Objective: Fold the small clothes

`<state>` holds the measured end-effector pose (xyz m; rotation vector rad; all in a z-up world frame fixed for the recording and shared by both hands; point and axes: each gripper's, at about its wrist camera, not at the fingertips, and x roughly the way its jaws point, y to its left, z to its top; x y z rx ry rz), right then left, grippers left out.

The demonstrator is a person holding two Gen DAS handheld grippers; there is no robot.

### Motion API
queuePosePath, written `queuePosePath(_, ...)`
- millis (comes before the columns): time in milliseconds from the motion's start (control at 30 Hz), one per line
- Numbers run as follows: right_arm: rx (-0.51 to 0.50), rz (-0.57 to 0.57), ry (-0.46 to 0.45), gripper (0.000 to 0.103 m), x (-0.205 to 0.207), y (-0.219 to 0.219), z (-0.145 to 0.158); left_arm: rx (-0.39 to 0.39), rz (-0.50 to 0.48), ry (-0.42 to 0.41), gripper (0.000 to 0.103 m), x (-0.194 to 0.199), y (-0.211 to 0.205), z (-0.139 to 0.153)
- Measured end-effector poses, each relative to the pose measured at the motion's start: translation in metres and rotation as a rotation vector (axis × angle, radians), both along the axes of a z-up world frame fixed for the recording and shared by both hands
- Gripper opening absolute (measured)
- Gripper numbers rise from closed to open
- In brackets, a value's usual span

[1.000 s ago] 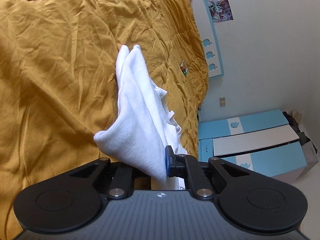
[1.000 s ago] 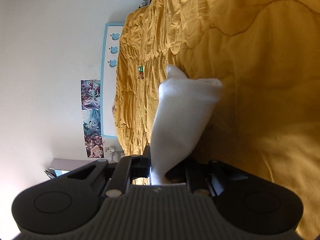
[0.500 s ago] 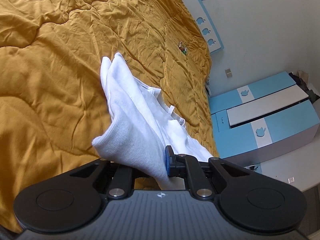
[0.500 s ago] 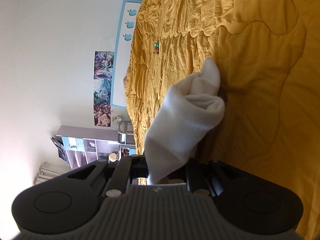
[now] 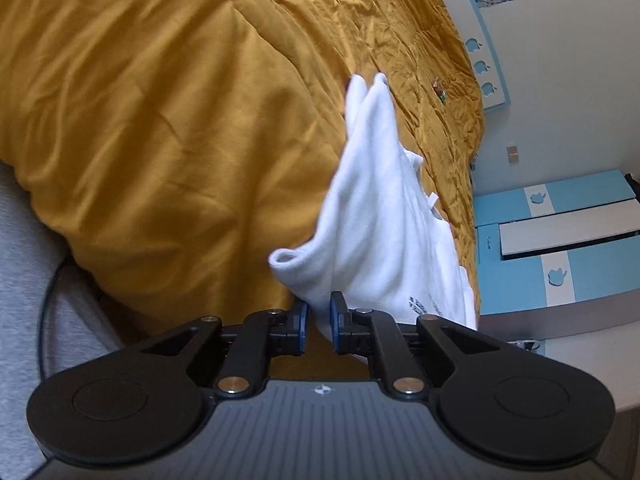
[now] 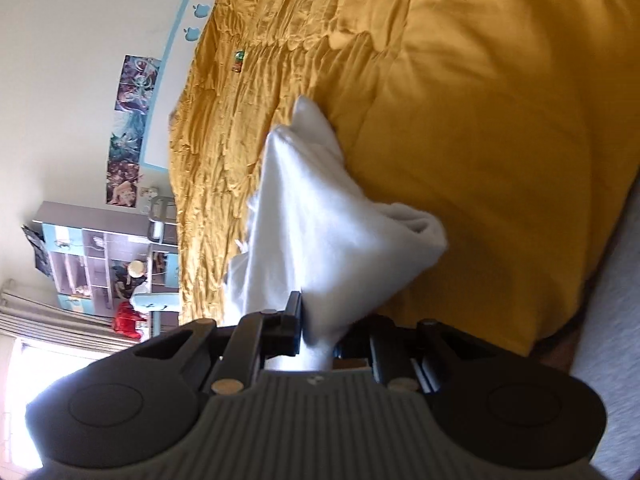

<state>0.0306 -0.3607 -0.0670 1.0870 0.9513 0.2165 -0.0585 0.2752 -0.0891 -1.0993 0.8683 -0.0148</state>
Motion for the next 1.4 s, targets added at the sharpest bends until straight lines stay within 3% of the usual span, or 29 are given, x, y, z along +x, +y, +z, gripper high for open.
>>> queuePosePath(33,-0.072,-0.004,0.000,0.013,-0.002,-0.004,0.004,0.075,0.021,0.009,0.023,-0.008,0.008,0.006)
queuePosePath(100,-0.258,0.003,-0.019,0.032,0.000,-0.010,0.016,0.230,0.072,0.017,0.027,-0.020,0.021,0.020)
queuePosePath(167,-0.425,0.022,-0.097,0.034,0.004,-0.012,0.032,0.387,0.120,-0.009,0.033,-0.025,0.032,0.043)
queuePosePath(267,-0.660,-0.005,-0.249,0.036,0.014,-0.002,0.063,0.485,0.141,-0.089,0.047,-0.011,0.039,0.076)
queuePosePath(400,-0.753,0.081,-0.414,0.043,0.044,0.019,0.095,0.601,0.127,-0.256,0.064,0.024,0.028,0.117)
queuePosePath(433,-0.770,0.094,-0.455,0.043,0.059,0.025,0.103,0.627,0.116,-0.268,0.065,0.042,0.019,0.122)
queuePosePath(533,-0.745,0.089,-0.505,0.041,0.095,0.043,0.114,0.662,0.051,-0.192,0.065,0.093,0.004,0.121)
queuePosePath(633,-0.651,0.168,-0.467,0.041,0.142,0.060,0.110,0.652,-0.054,-0.157,0.064,0.136,-0.008,0.101)
queuePosePath(733,-0.572,0.237,-0.382,0.042,0.181,0.071,0.092,0.563,-0.126,-0.116,0.064,0.170,-0.011,0.075)
queuePosePath(800,-0.541,0.280,-0.297,0.051,0.208,0.075,0.075,0.536,-0.191,-0.097,0.064,0.185,-0.013,0.062)
queuePosePath(833,-0.534,0.302,-0.237,0.058,0.220,0.077,0.066,0.537,-0.205,-0.107,0.065,0.190,-0.014,0.057)
queuePosePath(900,-0.523,0.329,-0.153,0.058,0.240,0.078,0.049,0.552,-0.199,-0.124,0.066,0.196,-0.012,0.049)
queuePosePath(1000,-0.555,0.346,-0.129,0.061,0.258,0.083,0.032,0.482,-0.227,-0.113,0.068,0.209,-0.007,0.037)
queuePosePath(1067,-0.567,0.375,-0.118,0.060,0.267,0.087,0.020,0.389,-0.318,-0.123,0.070,0.224,-0.005,0.029)
queuePosePath(1100,-0.581,0.382,-0.131,0.052,0.270,0.091,0.014,0.385,-0.334,-0.128,0.070,0.226,-0.005,0.027)
queuePosePath(1133,-0.601,0.388,-0.152,0.042,0.270,0.095,0.013,0.404,-0.330,-0.137,0.060,0.229,-0.006,0.026)
queuePosePath(1167,-0.631,0.410,-0.196,0.034,0.268,0.100,0.013,0.437,-0.302,-0.133,0.026,0.230,-0.007,0.026)
queuePosePath(1200,-0.661,0.437,-0.249,0.015,0.266,0.104,0.014,0.461,-0.267,-0.116,0.011,0.230,-0.007,0.025)
queuePosePath(1300,-0.682,0.418,-0.309,0.010,0.257,0.104,0.017,0.377,-0.207,-0.086,0.010,0.229,0.002,0.025)
queuePosePath(1400,-0.628,0.334,-0.378,0.010,0.247,0.088,0.025,0.362,-0.169,-0.139,0.009,0.220,0.005,0.038)
